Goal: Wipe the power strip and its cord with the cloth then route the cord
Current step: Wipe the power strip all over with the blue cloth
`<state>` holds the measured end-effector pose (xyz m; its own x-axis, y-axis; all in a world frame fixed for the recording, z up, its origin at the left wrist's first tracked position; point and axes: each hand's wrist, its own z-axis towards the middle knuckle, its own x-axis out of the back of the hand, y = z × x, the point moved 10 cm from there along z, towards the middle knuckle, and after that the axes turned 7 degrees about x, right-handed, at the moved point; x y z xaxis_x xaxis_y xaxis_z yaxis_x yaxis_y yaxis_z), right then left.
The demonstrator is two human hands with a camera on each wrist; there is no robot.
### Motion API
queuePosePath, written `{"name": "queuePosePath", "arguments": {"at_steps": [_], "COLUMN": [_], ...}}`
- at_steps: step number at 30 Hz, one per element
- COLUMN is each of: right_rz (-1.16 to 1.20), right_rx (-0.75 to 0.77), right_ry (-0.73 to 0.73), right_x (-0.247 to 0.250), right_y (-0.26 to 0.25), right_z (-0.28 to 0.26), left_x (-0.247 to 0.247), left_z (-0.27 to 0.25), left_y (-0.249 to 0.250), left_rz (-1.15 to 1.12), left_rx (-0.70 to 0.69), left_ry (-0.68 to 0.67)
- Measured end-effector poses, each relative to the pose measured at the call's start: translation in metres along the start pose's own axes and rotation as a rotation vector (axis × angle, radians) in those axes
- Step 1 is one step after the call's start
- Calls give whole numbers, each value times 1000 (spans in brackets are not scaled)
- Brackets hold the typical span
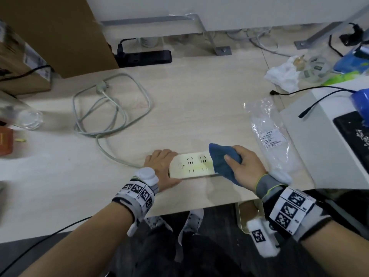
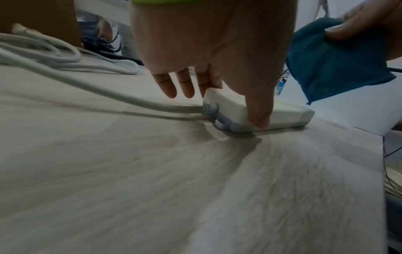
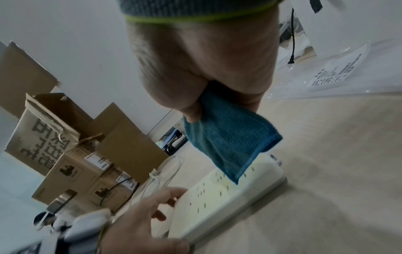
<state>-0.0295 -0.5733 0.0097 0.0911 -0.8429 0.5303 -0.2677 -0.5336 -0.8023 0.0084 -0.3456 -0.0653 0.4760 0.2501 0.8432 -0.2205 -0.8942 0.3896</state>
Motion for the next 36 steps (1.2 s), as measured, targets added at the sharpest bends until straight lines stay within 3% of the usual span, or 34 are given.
{"name": "queuePosePath", "arguments": {"at_steps": [5, 12, 13, 15, 17, 18, 22, 29, 33, 36], "right_rz": [42, -74, -150, -375, -594, -632, -648, -516, -453, -445], "right_rx": [0, 192, 274, 384, 410, 419, 473, 532, 641, 643], "right_ry": [104, 95, 69, -175, -430, -446, -226, -304, -325, -334], "right_x": [4, -68, -84, -140, -185, -191, -164, -198, -255, -253], "right_y": [-26, -67, -74, -71, -52, -47, -52, -68, -93, -92], "right_z": [19, 44, 46, 40, 24, 20, 39, 46, 39, 42], "left_x": [24, 23, 22, 20, 19, 19, 24, 19, 14, 13], "left_z": [-12, -18, -18, -17, -15, -13, -5, -4, -1, 0], "left_y": [-53, -95, -100, -105, -103, -103, -109, -118, -121, -122], "left_rz": [3, -17, -43, -87, -103, -109, -150, -335, -292, -282], "left_rx": [95, 186, 202, 200, 137, 104, 50, 45, 47, 39], "left_ry": [29, -66, -66, -62, -53, -45, -27, -15, -33, -2]}}
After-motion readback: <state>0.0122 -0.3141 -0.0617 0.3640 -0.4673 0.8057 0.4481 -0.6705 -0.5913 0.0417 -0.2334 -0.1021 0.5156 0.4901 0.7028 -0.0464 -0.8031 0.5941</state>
